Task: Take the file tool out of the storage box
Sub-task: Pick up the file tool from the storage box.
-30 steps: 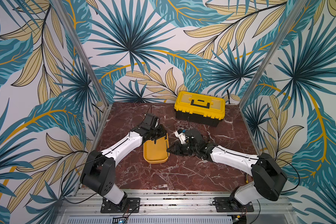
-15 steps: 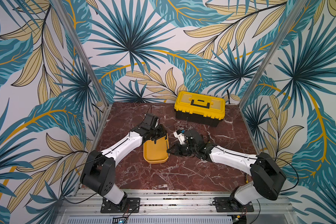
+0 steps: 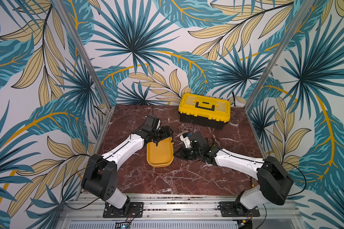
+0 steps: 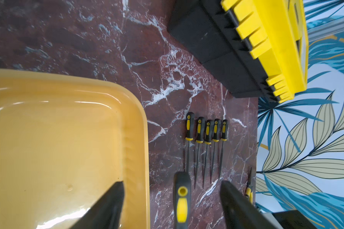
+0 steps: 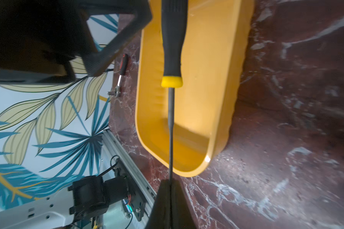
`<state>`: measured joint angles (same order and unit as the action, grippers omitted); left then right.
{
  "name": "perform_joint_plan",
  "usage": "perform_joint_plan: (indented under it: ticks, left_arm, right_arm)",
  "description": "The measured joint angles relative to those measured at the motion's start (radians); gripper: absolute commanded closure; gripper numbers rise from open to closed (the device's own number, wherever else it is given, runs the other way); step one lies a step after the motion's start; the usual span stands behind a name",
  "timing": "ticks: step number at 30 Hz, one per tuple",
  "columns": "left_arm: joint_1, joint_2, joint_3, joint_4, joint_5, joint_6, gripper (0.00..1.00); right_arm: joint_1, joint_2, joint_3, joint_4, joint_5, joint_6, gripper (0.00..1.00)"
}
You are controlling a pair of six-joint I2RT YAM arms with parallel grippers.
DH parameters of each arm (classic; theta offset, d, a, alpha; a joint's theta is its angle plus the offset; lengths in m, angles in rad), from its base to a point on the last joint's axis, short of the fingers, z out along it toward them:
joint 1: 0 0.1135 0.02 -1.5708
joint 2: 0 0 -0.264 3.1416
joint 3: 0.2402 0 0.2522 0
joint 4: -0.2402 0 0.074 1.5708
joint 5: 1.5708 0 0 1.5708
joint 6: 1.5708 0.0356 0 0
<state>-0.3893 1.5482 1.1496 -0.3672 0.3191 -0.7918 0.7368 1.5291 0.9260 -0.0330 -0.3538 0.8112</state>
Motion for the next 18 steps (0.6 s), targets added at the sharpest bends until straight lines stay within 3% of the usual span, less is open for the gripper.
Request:
perform_joint_plan:
  ticks: [10, 18]
  left_arm:
    - [0.034, -0.126, 0.111, -0.199, 0.006, 0.236, 0.00]
    - [0.034, -0.250, 0.100, -0.303, -0.022, 0.322, 0.00]
  right_arm:
    - [0.010, -0.013, 0.130, -0.304, 0.351, -0.061, 1.00]
    - [0.010, 0.128, 0.222, -0.436, 0.541, -0.099, 1.00]
